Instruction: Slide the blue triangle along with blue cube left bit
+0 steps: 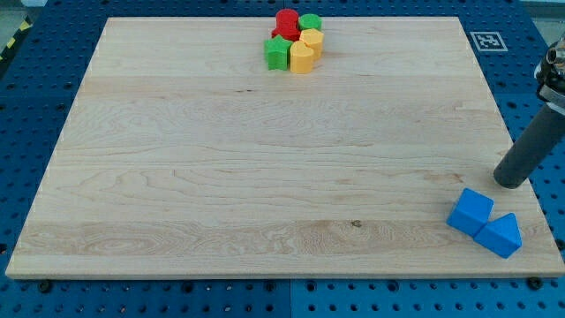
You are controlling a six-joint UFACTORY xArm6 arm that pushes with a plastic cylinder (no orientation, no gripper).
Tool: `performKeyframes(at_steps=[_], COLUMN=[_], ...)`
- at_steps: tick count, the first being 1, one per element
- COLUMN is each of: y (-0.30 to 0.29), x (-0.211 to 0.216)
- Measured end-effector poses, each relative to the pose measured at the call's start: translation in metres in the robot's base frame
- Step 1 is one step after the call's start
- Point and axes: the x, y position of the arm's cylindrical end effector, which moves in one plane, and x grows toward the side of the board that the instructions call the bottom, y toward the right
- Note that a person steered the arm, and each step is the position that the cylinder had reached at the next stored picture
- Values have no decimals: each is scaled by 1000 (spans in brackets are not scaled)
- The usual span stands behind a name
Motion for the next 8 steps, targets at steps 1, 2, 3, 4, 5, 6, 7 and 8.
performKeyframes(at_steps=[1,2,3,4,5,6,7,8], y=[7,24,26,25,10,-7,-23,-42], x=[13,46,80,83,86,86,86,83])
